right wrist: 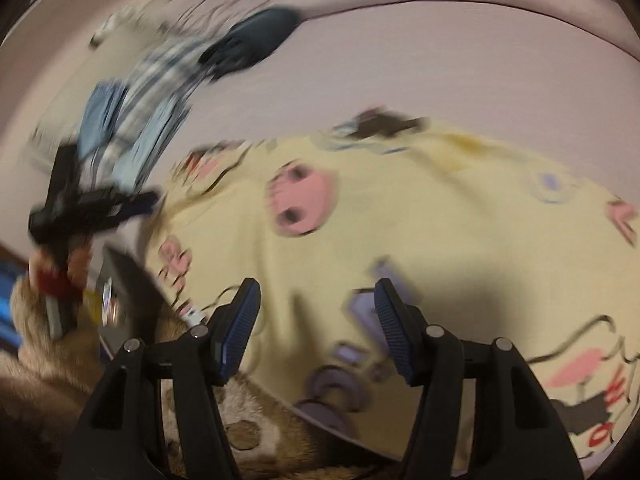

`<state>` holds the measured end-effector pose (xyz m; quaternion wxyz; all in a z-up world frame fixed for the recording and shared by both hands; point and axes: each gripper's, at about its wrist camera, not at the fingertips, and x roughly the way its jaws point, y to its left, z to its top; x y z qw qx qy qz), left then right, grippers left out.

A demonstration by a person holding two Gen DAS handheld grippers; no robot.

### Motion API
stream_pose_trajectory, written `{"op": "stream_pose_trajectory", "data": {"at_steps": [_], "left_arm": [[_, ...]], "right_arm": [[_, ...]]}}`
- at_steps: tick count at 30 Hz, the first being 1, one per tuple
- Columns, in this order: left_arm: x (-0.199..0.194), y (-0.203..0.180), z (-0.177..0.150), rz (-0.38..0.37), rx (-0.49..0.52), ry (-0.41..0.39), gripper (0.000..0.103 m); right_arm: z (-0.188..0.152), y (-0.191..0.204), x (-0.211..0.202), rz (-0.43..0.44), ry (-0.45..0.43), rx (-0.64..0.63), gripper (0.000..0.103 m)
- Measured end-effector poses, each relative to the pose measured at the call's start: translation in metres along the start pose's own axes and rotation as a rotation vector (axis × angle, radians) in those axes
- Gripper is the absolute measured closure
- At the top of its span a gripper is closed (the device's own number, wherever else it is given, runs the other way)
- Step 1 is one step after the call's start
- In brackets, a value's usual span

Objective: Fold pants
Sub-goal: 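Grasp the waistband with the left gripper while the right gripper grasps the pants edge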

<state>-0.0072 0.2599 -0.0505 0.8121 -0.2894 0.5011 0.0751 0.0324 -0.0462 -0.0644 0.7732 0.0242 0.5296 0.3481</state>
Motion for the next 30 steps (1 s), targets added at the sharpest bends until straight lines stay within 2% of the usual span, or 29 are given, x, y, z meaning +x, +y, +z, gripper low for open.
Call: {"op": "stream_pose_trajectory", "data": {"at_steps": [3, 5, 8, 10, 12, 16, 21, 24, 28, 30], "left_arm": [[0.005, -0.005, 0.002, -0.055, -0.012, 0.014, 0.065], [0.011, -0.009, 0.004, -0.041, 0.007, 0.024, 0.065], [0.021, -0.012, 0.005, -0.016, 0.009, 0.027, 0.065], [0.021, -0.014, 0.005, 0.005, 0.019, -0.008, 0.082], [0.019, -0.014, 0.007, 0.051, 0.019, -0.052, 0.082], [0.011, -0.016, 0.016, 0.06, 0.041, -0.079, 0.082], [0.027, -0.014, 0.027, 0.102, 0.112, -0.019, 0.082], [0.046, -0.013, 0.021, 0.156, 0.145, 0.018, 0.075], [0.038, -0.011, 0.024, 0.126, 0.133, 0.007, 0.075], [0.026, -0.005, 0.03, 0.065, 0.077, 0.01, 0.075]], "right_arm": [[-0.004, 0.01, 0.015, 0.024, 0.043, -0.004, 0.047], [-0.009, 0.008, 0.022, 0.05, 0.076, 0.014, 0.049], [-0.016, 0.013, 0.026, 0.025, 0.064, -0.015, 0.051], [-0.014, 0.016, 0.028, 0.001, 0.064, -0.039, 0.054], [-0.015, 0.017, 0.026, -0.018, 0.061, -0.062, 0.054], [-0.02, 0.023, 0.026, -0.041, 0.062, -0.085, 0.052], [-0.022, 0.028, 0.028, -0.063, 0.062, -0.123, 0.051], [-0.022, 0.026, 0.028, -0.053, 0.059, -0.12, 0.049], [-0.016, 0.023, 0.026, -0.02, 0.074, -0.114, 0.05], [-0.001, 0.012, 0.015, 0.053, 0.055, -0.074, 0.051]]}}
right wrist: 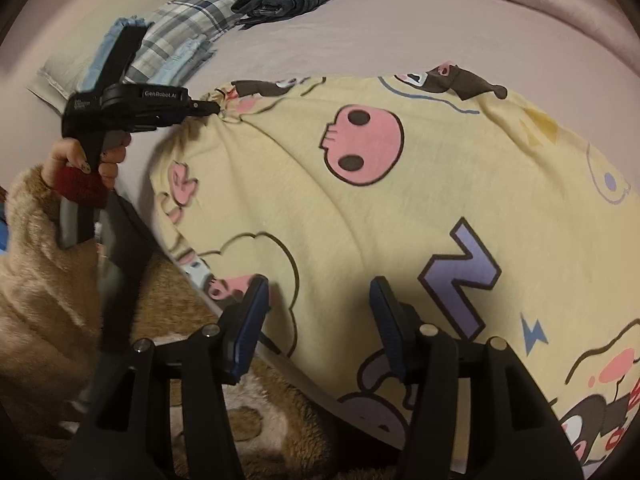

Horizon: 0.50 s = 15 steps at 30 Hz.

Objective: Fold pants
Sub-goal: 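Grasp the waistband with the left gripper while the right gripper grasps the pants edge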

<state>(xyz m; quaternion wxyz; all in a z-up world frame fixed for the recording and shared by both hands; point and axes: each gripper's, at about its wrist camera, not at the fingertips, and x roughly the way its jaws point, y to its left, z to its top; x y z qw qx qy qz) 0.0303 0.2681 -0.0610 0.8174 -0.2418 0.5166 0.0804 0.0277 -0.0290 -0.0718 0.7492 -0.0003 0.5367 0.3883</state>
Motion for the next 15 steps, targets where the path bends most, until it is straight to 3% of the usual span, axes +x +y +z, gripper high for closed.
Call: {"op": "stream_pose_trajectory", "data": {"at_steps": [2, 8, 11, 14, 15], "left_arm": [[-0.013, 0.004, 0.006, -0.04, -0.035, -0.011, 0.075], [-0.033, -0.009, 0.01, 0.019, 0.004, -0.095, 0.074], [-0.018, -0.017, 0.011, 0.009, 0.026, -0.068, 0.074], [0.002, -0.021, 0.007, 0.05, 0.028, -0.052, 0.074], [0.005, -0.021, 0.005, 0.07, 0.033, -0.061, 0.074]], "right_arm": [[0.018, -0.012, -0.013, -0.005, -0.05, 0.028, 0.051], [0.085, -0.045, -0.012, -0.154, -0.107, 0.054, 0.049], [0.112, -0.058, 0.006, -0.191, -0.109, 0.066, 0.05], [0.131, -0.064, 0.032, -0.226, -0.067, 0.043, 0.058], [0.134, -0.065, 0.04, -0.217, -0.059, 0.032, 0.071]]}}
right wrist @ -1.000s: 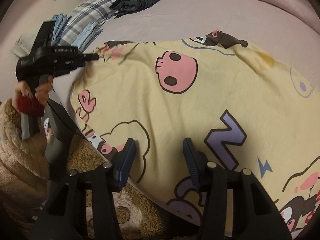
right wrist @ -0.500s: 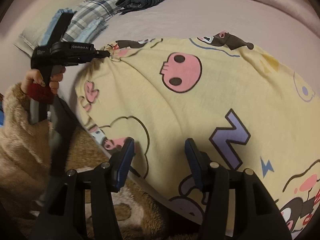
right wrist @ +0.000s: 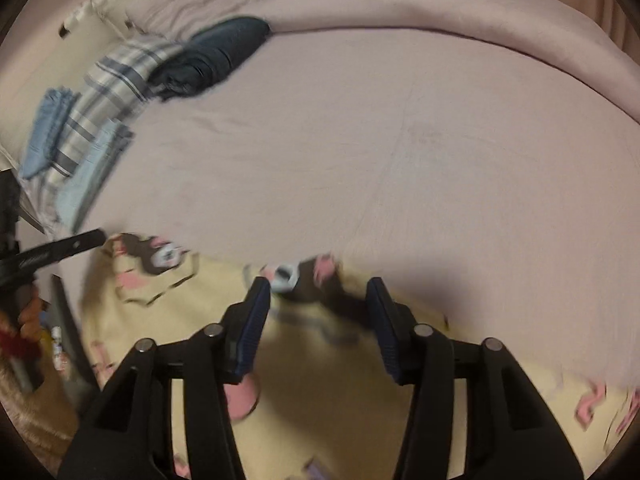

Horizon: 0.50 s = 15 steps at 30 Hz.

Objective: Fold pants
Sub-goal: 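Grasp the waistband with the left gripper while the right gripper grasps the pants edge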

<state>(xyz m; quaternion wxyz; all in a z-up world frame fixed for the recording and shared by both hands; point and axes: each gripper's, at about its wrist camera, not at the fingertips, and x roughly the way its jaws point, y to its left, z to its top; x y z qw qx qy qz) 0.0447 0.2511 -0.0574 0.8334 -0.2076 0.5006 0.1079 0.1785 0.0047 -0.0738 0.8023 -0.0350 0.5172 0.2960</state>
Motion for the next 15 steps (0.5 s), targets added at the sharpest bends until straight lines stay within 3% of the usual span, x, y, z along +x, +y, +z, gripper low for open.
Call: {"op": "stream_pose_trajectory", "data": {"at_steps": [1, 3, 7, 10, 15], "left_arm": [[0.001, -0.001, -0.003, 0.017, 0.012, -0.016, 0.074], [0.002, -0.001, -0.009, 0.064, 0.032, -0.05, 0.076], [0.007, 0.01, -0.012, 0.035, -0.01, -0.017, 0.076], [0.011, 0.015, -0.013, 0.014, -0.025, -0.019, 0.075], [0.006, 0.007, -0.017, 0.066, -0.012, -0.016, 0.074]], "right_arm": [[0.003, 0.002, 0.008, 0.007, 0.007, -0.018, 0.085], [0.005, 0.003, 0.02, -0.07, 0.011, -0.049, 0.094], [0.01, -0.008, 0.011, -0.019, -0.046, 0.038, 0.095], [0.008, -0.011, 0.019, -0.032, -0.049, 0.047, 0.095], [0.008, -0.012, 0.025, -0.031, -0.069, 0.084, 0.094]]}}
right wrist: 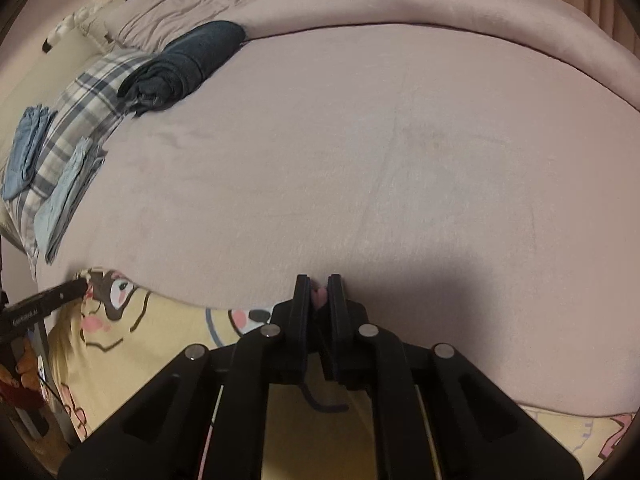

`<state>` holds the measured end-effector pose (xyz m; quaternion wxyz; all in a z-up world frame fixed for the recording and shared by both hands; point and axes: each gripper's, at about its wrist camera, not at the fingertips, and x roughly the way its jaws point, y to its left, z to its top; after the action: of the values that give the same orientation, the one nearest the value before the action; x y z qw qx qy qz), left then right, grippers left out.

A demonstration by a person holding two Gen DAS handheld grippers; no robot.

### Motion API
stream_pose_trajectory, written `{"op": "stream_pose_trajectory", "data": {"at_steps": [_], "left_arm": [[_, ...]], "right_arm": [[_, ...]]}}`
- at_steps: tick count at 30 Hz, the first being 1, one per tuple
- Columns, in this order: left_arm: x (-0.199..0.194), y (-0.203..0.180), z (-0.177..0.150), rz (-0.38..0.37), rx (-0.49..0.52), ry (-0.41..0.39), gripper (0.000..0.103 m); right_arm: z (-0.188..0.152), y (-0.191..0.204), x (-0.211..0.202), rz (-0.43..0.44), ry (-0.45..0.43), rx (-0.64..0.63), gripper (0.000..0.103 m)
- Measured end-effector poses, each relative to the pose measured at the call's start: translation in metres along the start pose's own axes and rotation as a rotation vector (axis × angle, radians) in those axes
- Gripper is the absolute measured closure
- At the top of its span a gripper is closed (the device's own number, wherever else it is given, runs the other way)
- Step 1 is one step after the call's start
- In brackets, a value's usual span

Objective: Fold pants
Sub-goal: 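Grasp the waistband with the left gripper while the right gripper grasps the pants edge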

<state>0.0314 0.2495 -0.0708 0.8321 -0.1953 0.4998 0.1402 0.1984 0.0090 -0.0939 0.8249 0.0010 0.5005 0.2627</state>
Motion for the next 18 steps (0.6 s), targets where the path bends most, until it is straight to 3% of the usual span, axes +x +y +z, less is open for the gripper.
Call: {"op": "stream_pose_trajectory", "data": {"at_steps": [2, 3, 4, 6, 9, 12, 15, 17, 18], "left_arm": [[-0.008, -0.006, 0.001, 0.031, 0.019, 0.014, 0.074], [-0.016, -0.012, 0.001, 0.045, 0.036, 0.006, 0.074], [-0.021, -0.014, 0.002, 0.047, 0.046, -0.008, 0.074], [-0.038, -0.025, 0.003, 0.042, 0.063, -0.06, 0.074], [-0.047, -0.041, 0.005, -0.04, 0.064, -0.103, 0.07], [-0.029, -0.06, 0.007, -0.116, 0.082, -0.092, 0.07], [0.001, -0.066, 0.005, -0.096, 0.073, -0.022, 0.07], [0.026, -0.063, -0.001, -0.032, 0.089, 0.021, 0.07], [0.029, -0.062, -0.003, -0.027, 0.113, 0.002, 0.071]], "right_arm": [[0.0, -0.002, -0.01, -0.003, 0.0, 0.02, 0.088], [0.002, -0.001, -0.014, -0.009, -0.007, 0.028, 0.08], [0.003, -0.002, -0.024, -0.026, -0.035, 0.031, 0.072], [0.003, -0.002, -0.038, -0.057, -0.068, 0.024, 0.067], [0.0, -0.003, -0.056, -0.048, -0.088, 0.014, 0.066], [-0.007, 0.004, -0.055, 0.045, -0.063, 0.006, 0.07], [-0.014, 0.015, -0.033, 0.059, 0.002, -0.024, 0.084], [-0.02, 0.019, -0.008, 0.007, 0.067, -0.031, 0.085], [-0.021, 0.019, -0.004, -0.003, 0.069, -0.029, 0.086]]}}
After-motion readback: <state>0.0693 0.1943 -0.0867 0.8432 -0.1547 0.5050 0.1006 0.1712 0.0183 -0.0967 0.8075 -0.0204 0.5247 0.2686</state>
